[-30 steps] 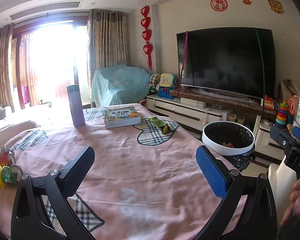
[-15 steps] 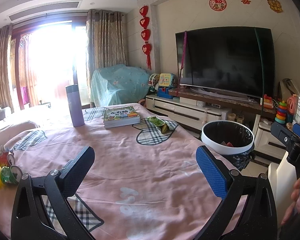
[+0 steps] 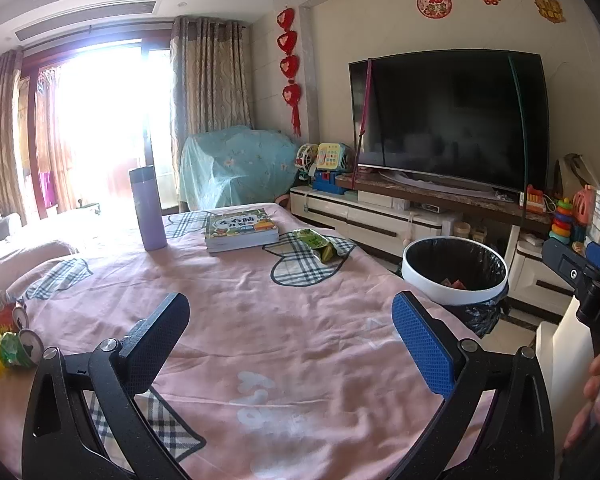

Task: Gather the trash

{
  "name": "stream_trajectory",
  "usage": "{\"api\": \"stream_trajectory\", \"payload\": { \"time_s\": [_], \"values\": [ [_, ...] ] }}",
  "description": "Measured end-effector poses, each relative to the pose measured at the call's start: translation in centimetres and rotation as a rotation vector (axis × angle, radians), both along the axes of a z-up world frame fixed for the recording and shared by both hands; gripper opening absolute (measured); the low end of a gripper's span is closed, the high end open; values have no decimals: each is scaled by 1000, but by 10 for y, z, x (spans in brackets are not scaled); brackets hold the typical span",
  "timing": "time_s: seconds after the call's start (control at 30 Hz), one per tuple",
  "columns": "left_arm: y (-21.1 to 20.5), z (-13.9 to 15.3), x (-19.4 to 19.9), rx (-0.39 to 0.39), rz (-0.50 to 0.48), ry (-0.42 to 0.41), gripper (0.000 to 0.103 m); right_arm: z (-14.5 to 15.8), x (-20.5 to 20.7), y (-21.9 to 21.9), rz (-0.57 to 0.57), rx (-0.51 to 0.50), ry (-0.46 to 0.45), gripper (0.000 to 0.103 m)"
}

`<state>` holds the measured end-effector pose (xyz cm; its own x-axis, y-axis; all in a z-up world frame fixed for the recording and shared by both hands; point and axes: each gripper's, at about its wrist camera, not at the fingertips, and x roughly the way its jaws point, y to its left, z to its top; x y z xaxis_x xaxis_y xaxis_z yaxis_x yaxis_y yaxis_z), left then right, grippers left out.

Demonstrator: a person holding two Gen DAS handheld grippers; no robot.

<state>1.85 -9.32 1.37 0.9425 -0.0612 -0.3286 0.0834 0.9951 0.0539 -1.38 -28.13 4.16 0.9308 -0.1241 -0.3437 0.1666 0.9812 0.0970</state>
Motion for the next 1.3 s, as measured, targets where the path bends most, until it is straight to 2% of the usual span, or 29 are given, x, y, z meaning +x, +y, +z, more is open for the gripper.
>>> {"api": "stream_trajectory", "payload": {
  "time_s": [1.3],
  "values": [
    [7, -7, 8, -7, -14, 26, 103, -1, 9, 9, 24, 28, 18, 103]
  ]
}}
